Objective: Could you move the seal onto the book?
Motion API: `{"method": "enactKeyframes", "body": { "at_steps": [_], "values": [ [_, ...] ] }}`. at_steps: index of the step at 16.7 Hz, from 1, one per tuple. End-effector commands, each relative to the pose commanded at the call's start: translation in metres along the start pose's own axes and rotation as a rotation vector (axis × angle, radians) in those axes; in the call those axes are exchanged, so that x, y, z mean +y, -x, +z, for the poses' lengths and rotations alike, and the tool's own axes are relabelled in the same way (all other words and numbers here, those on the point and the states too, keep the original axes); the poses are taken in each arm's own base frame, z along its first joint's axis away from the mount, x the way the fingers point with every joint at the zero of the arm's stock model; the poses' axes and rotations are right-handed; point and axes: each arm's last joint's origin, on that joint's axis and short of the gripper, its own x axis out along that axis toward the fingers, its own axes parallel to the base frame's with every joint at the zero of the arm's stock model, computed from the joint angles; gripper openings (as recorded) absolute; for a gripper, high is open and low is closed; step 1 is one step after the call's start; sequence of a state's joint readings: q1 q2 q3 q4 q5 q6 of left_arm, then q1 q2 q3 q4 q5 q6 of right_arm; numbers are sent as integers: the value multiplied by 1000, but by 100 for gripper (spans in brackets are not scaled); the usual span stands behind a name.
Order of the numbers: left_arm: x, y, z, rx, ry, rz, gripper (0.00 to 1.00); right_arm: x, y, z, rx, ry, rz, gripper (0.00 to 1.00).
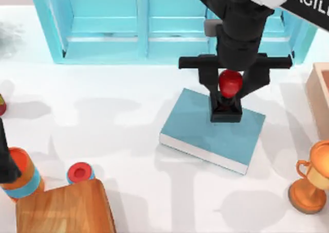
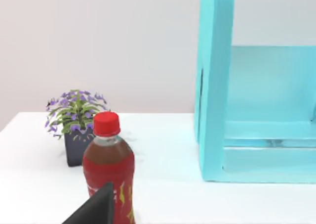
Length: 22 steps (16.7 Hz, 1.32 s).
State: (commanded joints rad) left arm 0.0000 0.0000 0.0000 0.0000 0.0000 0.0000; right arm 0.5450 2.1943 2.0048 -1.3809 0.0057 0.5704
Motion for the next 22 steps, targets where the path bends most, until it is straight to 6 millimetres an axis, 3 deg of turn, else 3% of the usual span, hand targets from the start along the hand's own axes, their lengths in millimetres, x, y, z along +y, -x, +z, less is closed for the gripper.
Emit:
{"method": "enactKeyframes", "body": {
  "at_steps": [2,12,22],
  "values": [
    [0,0,0,0,0,0,100,11,-6,-2,-2,0,1,0],
    [0,0,0,0,0,0,100,11,-1,-2,-2,0,1,0],
    [0,0,0,0,0,0,100,11,-1,-2,-2,0,1,75]
  ]
}}
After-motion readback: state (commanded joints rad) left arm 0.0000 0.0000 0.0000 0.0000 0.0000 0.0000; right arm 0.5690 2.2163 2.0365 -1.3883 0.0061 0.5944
